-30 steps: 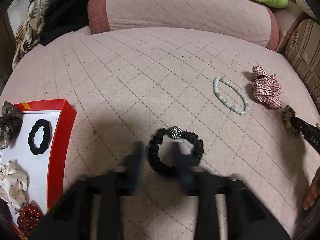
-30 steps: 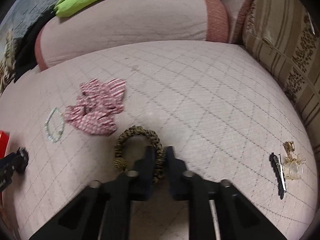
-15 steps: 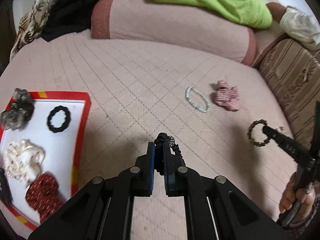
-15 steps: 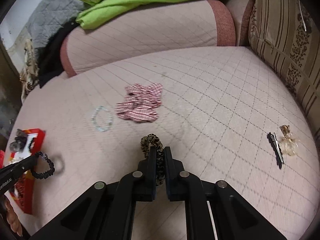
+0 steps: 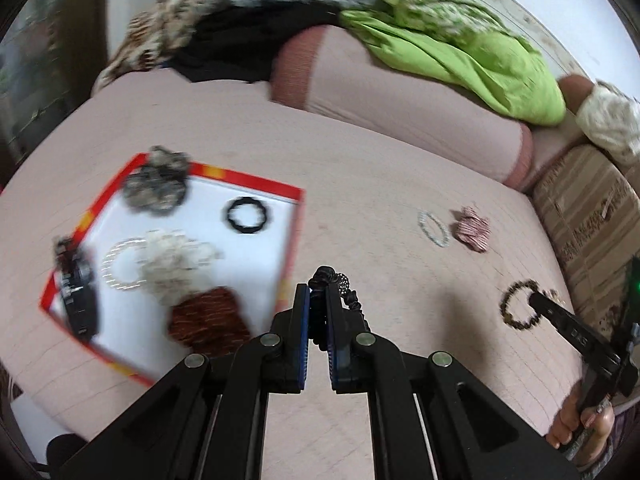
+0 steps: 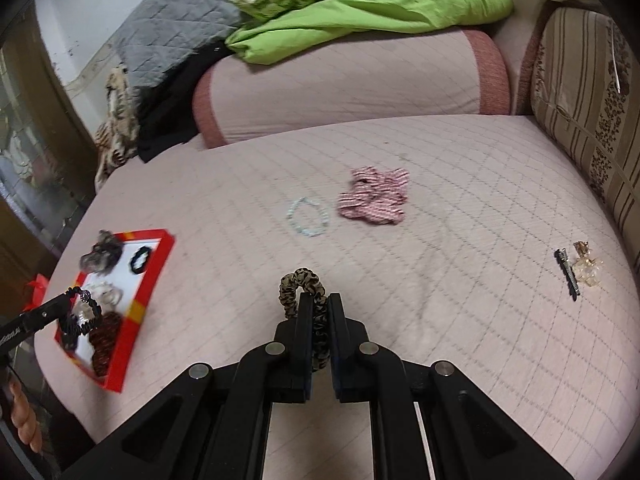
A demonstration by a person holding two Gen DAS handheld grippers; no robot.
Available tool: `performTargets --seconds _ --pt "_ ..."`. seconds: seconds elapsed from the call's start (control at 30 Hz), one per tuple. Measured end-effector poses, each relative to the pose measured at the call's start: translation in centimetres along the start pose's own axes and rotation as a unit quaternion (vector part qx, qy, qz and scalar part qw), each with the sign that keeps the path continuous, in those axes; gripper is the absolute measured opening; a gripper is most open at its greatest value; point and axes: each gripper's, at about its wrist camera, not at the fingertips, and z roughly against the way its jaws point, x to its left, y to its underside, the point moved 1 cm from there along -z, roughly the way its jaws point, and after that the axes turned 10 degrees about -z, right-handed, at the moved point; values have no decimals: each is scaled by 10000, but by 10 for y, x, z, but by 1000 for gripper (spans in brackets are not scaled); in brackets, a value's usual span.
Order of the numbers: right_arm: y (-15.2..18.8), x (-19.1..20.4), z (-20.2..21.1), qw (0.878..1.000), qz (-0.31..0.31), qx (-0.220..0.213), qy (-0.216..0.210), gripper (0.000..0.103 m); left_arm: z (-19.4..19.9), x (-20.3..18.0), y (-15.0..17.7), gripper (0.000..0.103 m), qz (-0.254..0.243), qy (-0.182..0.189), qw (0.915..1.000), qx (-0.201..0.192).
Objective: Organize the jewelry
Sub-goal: 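Carry the black bracelet and leopard scrunchie onto the tray and open both tools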
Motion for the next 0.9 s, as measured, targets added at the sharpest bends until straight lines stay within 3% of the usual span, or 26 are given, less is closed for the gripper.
performTargets --seconds 0.2,0.4,0.9 --pt "16 29 9 9995 190 90 -237 8 20 58 13 7 427 -487 9979 -60" --pt "33 71 6 9970 577 276 -446 8 25 103 30 7 835 -624 9945 38" --pt "48 185 -40 9834 1291 927 -870 8 -15 132 57 7 1005 -553 9925 432"
